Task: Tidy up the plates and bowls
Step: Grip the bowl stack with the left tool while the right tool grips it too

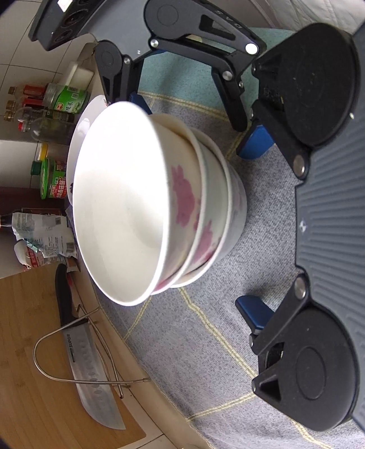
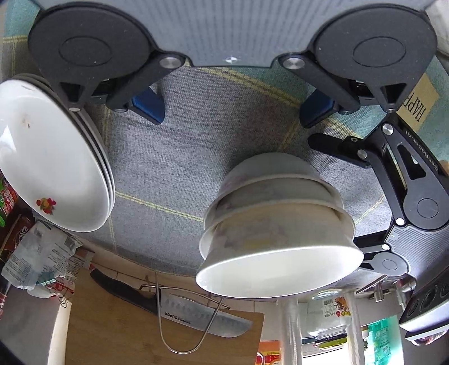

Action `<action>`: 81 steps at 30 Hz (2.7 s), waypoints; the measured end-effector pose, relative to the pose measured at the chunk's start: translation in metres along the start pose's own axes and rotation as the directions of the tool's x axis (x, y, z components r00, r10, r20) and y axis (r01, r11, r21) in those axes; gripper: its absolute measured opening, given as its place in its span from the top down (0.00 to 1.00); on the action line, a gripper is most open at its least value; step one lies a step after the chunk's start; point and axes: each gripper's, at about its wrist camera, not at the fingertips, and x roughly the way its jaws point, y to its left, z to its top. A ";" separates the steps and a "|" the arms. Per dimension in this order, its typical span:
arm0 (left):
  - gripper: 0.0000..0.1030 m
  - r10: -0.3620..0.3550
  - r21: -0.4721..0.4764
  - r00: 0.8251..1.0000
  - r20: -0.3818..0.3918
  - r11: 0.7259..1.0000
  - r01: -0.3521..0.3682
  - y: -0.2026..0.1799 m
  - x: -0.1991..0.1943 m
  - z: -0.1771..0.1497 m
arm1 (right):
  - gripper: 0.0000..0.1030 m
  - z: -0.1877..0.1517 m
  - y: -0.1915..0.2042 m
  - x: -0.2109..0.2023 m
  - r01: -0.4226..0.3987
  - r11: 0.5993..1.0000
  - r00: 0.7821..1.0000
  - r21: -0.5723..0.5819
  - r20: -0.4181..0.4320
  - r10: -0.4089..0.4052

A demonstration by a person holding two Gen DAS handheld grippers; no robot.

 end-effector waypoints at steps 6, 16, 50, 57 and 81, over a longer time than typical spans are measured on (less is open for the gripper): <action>0.00 0.036 -0.044 0.999 -0.040 0.998 -0.038 -0.002 0.006 0.010 | 0.00 -0.002 -0.009 -0.002 -0.091 0.989 0.996 -0.117 -0.009 0.090; 0.00 0.076 -0.093 0.995 -0.066 0.992 -0.082 -0.004 0.009 0.013 | 0.00 0.007 -0.016 0.003 -0.200 0.944 0.980 -0.262 -0.035 0.198; 0.23 -0.203 0.264 0.967 -0.152 0.935 0.238 0.022 0.006 0.031 | 0.18 0.068 0.005 0.018 -0.252 0.853 0.968 -0.457 -0.118 0.222; 0.23 -0.248 0.272 0.954 -0.169 0.918 0.287 0.022 0.008 0.038 | 0.18 0.070 0.001 0.019 -0.272 0.841 0.962 -0.468 -0.125 0.242; 0.24 -0.232 0.248 0.955 -0.186 0.929 0.274 0.020 0.014 0.036 | 0.19 0.073 0.001 0.017 -0.288 0.838 0.958 -0.463 -0.135 0.255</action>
